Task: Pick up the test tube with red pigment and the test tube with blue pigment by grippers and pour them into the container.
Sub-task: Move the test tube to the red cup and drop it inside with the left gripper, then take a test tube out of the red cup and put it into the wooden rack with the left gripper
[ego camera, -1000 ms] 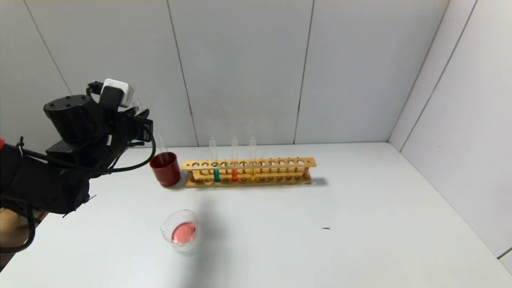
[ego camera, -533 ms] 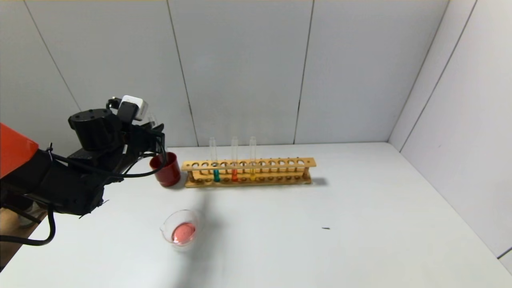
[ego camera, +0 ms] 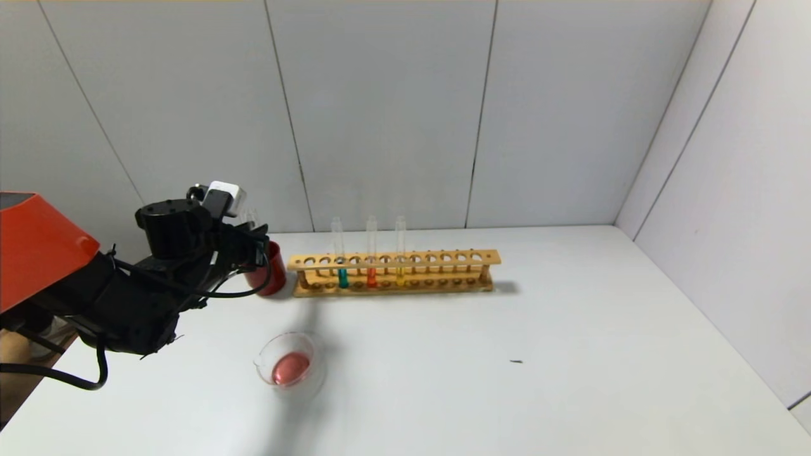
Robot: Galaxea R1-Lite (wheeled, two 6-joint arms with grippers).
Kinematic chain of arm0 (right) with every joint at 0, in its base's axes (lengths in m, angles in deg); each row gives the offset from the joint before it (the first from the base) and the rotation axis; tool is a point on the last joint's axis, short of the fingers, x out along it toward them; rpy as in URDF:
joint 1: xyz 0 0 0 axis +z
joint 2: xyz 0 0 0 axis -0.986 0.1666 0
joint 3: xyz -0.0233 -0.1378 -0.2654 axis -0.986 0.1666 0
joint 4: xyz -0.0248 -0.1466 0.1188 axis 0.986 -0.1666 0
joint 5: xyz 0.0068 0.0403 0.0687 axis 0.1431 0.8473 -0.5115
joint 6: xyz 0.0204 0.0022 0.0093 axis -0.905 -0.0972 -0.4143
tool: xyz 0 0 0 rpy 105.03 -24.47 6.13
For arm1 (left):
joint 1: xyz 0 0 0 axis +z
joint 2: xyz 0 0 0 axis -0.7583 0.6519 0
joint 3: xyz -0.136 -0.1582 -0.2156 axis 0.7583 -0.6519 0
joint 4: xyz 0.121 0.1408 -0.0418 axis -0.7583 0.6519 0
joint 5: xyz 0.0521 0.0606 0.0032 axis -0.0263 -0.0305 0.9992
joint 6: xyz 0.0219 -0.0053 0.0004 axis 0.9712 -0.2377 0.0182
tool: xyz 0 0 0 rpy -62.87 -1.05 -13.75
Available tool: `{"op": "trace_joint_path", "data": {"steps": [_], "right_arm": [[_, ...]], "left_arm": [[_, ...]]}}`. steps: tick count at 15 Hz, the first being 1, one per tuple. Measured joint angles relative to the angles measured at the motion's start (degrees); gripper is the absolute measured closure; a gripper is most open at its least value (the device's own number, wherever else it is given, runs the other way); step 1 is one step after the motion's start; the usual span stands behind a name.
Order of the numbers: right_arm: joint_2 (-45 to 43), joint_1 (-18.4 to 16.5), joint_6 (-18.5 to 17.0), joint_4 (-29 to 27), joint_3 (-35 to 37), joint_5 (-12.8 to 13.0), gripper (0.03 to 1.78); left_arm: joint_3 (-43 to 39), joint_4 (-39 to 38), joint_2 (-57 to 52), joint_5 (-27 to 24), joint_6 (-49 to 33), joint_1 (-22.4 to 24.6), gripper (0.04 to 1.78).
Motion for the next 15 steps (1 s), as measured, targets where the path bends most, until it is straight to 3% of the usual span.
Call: {"op": "trace_joint_path", "data": {"steps": [4,7,9,13,15], "right_arm": [[0.0,0.0,0.0,0.0,0.0,-0.02,0.06],[0.0,0.0,0.0,0.02,0.0,-0.02,0.06],[0.0,0.0,0.0,0.02,0.0,0.0,0.06],[0.0,0.0,0.0,0.0,0.0,0.0,0.06],[0.0,0.0,0.0,0.0,0.0,-0.02,0.06]], "left_arm": [[-0.33,-0.02,1.49,-2.19,-0.46,0.12,1.5],[0.59,-0.37,2.82,-2.15,-0.49,0.23,1.36],[0.94,-1.57,3.69,-2.22,-0.4,0.74,1.14],[1.38,-1.77,4.39,-2.23,-0.46,1.88,0.46],[1.39,-1.63,3.62,-2.22,-0.35,2.07,0.23]]}}
